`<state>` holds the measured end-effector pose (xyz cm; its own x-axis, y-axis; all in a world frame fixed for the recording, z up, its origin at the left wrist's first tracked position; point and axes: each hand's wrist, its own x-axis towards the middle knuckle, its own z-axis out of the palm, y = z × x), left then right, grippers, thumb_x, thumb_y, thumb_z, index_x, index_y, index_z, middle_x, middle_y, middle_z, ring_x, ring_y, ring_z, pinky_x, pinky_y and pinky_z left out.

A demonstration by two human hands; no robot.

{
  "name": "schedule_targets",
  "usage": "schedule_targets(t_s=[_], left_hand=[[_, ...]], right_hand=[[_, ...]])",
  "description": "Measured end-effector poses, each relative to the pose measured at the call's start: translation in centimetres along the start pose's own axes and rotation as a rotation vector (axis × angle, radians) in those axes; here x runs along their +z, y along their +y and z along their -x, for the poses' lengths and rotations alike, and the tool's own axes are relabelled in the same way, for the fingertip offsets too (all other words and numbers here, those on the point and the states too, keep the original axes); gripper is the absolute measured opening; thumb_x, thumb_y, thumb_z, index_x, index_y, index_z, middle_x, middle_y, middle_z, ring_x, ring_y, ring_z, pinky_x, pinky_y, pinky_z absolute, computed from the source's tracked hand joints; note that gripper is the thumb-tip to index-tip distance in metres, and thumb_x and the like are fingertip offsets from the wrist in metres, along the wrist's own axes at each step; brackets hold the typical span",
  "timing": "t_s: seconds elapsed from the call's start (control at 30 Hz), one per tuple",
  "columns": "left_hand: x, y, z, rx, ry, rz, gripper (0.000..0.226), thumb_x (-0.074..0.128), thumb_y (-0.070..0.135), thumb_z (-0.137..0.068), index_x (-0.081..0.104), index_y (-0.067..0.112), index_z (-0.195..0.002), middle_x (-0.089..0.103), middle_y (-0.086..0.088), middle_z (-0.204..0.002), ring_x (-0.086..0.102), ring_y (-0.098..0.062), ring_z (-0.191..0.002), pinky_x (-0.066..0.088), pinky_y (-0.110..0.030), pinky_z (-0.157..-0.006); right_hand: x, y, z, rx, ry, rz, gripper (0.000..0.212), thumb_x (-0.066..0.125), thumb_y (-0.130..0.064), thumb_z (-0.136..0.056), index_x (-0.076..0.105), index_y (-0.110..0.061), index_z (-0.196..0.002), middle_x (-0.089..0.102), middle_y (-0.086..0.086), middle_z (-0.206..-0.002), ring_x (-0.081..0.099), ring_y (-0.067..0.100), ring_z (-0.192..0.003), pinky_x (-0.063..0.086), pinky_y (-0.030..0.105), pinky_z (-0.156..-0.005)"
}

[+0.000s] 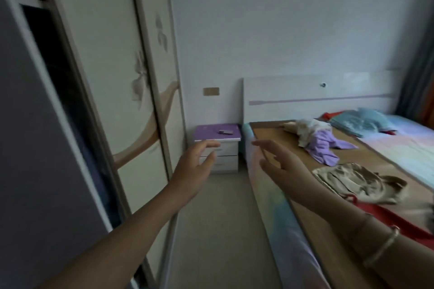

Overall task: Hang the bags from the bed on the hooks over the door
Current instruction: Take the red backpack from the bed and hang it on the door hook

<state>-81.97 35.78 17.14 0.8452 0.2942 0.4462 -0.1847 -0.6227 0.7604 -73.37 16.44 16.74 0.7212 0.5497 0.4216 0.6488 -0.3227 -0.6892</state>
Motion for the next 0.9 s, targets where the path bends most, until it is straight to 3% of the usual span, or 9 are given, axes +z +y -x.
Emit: schedule_targets(t_s=[0.07, 0.17, 0.27, 0.4, 0.57, 0.67, 0.73, 0.8, 0.9], left_hand=[[4.2, -0.6, -2.9, 0.015, -0.085, 0.032, 0.024, 0.049, 0.013, -0.094, 0.063, 0.016, -0.113, 0.063, 0.003, -0.120, 0.053, -0.006, -0.115, 0.038, -0.013, -0.094], [9.9, -1.7, -6.7, 0.039, -0.189, 0.076, 0.023, 0.049, 0.012, -0.094, 0.063, 0.015, -0.112, 0.064, 0.000, -0.119, 0.055, -0.008, -0.113, 0.040, -0.019, -0.092], [15.8, -2.8, -11.1, 0.067, -0.297, 0.115, 0.022, 0.050, 0.015, -0.093, 0.064, 0.022, -0.108, 0.064, 0.005, -0.114, 0.054, 0.012, -0.096, 0.039, -0.004, -0.082], [22.4, -3.5, -16.7, 0.078, -0.442, 0.181, 0.022, 0.049, 0.017, -0.094, 0.063, 0.022, -0.110, 0.064, 0.002, -0.115, 0.056, -0.008, -0.106, 0.040, -0.021, -0.087], [30.1, -4.5, -23.4, 0.171, -0.624, 0.242, 0.022, 0.051, 0.013, -0.092, 0.064, 0.015, -0.110, 0.063, 0.006, -0.109, 0.054, 0.005, -0.095, 0.038, -0.001, -0.081], [34.8, -5.3, -26.0, 0.164, -0.736, 0.290, 0.021, 0.051, 0.012, -0.092, 0.064, 0.013, -0.109, 0.065, -0.002, -0.113, 0.059, -0.009, -0.103, 0.045, -0.020, -0.091], [37.4, -5.6, -26.7, 0.151, -0.802, 0.319, 0.019, 0.052, 0.012, -0.092, 0.064, 0.014, -0.107, 0.064, -0.003, -0.115, 0.058, -0.015, -0.109, 0.046, -0.027, -0.093], [40.9, -6.1, -27.3, 0.131, -0.880, 0.344, 0.020, 0.051, 0.012, -0.093, 0.063, 0.016, -0.108, 0.063, 0.001, -0.113, 0.057, -0.012, -0.109, 0.047, -0.021, -0.091], [45.7, -7.0, -27.8, 0.090, -0.946, 0.330, 0.023, 0.051, 0.014, -0.093, 0.063, 0.013, -0.112, 0.062, 0.009, -0.106, 0.055, 0.008, -0.093, 0.041, 0.001, -0.071]], right_hand=[[-2.0, 3.6, -0.1, 0.065, 0.046, 0.020, 0.040, 0.053, -0.017, -0.086, 0.050, -0.036, -0.121, 0.058, -0.004, -0.126, 0.054, 0.007, -0.112, 0.040, 0.027, -0.091], [-4.2, 8.5, -0.3, 0.154, 0.105, 0.076, 0.039, 0.054, -0.011, -0.085, 0.053, -0.029, -0.120, 0.060, -0.002, -0.116, 0.053, -0.013, -0.082, 0.037, 0.015, -0.072], [-6.2, 13.2, -1.2, 0.288, 0.191, 0.128, 0.036, 0.055, -0.012, -0.085, 0.056, -0.028, -0.118, 0.061, -0.001, -0.108, 0.059, 0.007, -0.087, 0.043, 0.024, -0.078], [-8.7, 18.4, -2.7, 0.443, 0.272, 0.127, 0.034, 0.055, -0.015, -0.086, 0.055, -0.026, -0.118, 0.059, 0.000, -0.121, 0.051, 0.011, -0.111, 0.038, 0.025, -0.091], [-11.7, 24.0, -4.5, 0.646, 0.396, 0.168, 0.039, 0.051, -0.011, -0.086, 0.053, -0.027, -0.121, 0.054, 0.001, -0.129, 0.057, 0.023, -0.109, 0.046, 0.043, -0.093], [-13.1, 27.1, -4.6, 0.752, 0.492, 0.158, 0.034, 0.051, -0.008, -0.087, 0.055, -0.026, -0.117, 0.057, 0.005, -0.127, 0.058, 0.031, -0.110, 0.048, 0.044, -0.091], [-13.7, 29.0, -4.2, 0.805, 0.513, 0.168, 0.035, 0.050, -0.006, -0.087, 0.055, -0.020, -0.119, 0.058, 0.004, -0.128, 0.055, 0.024, -0.118, 0.045, 0.037, -0.098], [-14.7, 31.6, -3.6, 0.858, 0.534, 0.196, 0.035, 0.051, -0.005, -0.086, 0.056, -0.017, -0.119, 0.060, 0.002, -0.123, 0.053, 0.017, -0.118, 0.039, 0.027, -0.096], [-15.8, 36.2, -2.7, 0.934, 0.541, 0.210, 0.035, 0.052, -0.006, -0.085, 0.057, -0.017, -0.118, 0.062, 0.002, -0.121, 0.054, 0.016, -0.116, 0.036, 0.024, -0.092]])
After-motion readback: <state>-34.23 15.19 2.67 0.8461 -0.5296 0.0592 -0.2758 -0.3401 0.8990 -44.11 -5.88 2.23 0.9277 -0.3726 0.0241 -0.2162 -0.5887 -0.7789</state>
